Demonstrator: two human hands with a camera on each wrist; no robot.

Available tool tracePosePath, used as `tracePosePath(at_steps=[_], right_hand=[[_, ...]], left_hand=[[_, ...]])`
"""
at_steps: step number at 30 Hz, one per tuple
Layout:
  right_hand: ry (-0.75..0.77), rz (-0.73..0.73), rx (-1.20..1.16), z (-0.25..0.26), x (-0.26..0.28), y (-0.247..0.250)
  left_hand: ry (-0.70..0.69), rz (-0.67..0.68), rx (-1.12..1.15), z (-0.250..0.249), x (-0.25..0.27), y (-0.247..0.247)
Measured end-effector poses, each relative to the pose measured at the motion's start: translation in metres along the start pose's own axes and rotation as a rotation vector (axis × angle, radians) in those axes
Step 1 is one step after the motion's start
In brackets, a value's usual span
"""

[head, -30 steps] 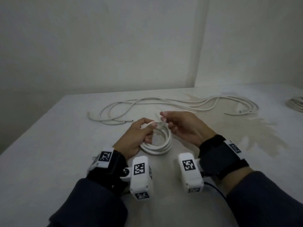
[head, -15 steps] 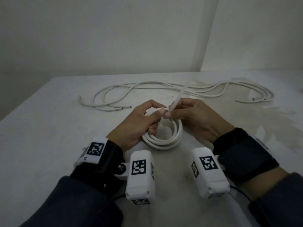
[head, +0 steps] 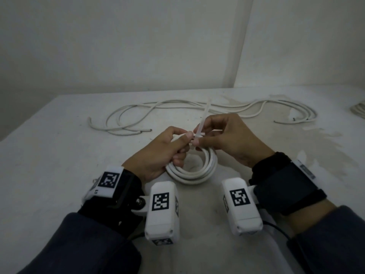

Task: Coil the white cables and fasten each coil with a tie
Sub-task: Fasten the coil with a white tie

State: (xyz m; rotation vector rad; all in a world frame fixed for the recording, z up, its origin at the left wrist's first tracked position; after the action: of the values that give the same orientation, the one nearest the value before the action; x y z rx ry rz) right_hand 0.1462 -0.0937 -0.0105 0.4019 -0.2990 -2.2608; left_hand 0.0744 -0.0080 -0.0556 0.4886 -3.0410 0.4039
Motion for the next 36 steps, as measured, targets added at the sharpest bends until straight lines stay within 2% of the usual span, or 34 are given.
tracePosePath(at_steps=[5, 12, 16, 22, 25, 32, 36], right_hand=[[0.006, -0.004, -0.003, 0.001, 0.000, 0.001], [0.040, 0.001, 0.100, 0.005, 0.001, 0.002], [0.046, -0.016, 0.086, 0.003, 0.000, 0.004], [0.035, -0.050, 0.085, 0.002, -0.001, 0.006], [0.076, -0.075, 0.127, 0.007, -0.001, 0.007], [0.085, -0.094, 0.123, 0.006, -0.002, 0.009], [0.103, -0.108, 0.178, 0.007, -0.003, 0.011]], left_hand=[[-0.032, 0.063, -0.087, -0.005, 0.003, -0.006], [-0.050, 0.082, -0.217, -0.005, 0.006, -0.008], [-0.040, 0.064, -0.169, -0.003, 0.005, -0.005], [-0.054, -0.040, -0.009, -0.007, 0.001, 0.001], [-0.054, -0.063, 0.036, -0.006, 0.000, 0.003], [-0.045, -0.149, 0.096, -0.004, -0.001, 0.010], [-0.041, -0.143, 0.075, -0.003, -0.002, 0.010]])
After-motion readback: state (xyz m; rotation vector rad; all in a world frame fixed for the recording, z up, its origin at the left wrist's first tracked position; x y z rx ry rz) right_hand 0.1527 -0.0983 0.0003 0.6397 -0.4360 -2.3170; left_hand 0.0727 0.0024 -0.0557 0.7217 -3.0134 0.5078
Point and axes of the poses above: each hand's wrist, its own x-axis away from the middle knuckle, its own y-axis out of the back of the hand, z = x × y, the point moved 10 cm from there along -x, towards the middle knuckle, and after that the axes turned 8 degrees about x, right-handed, at the moved point
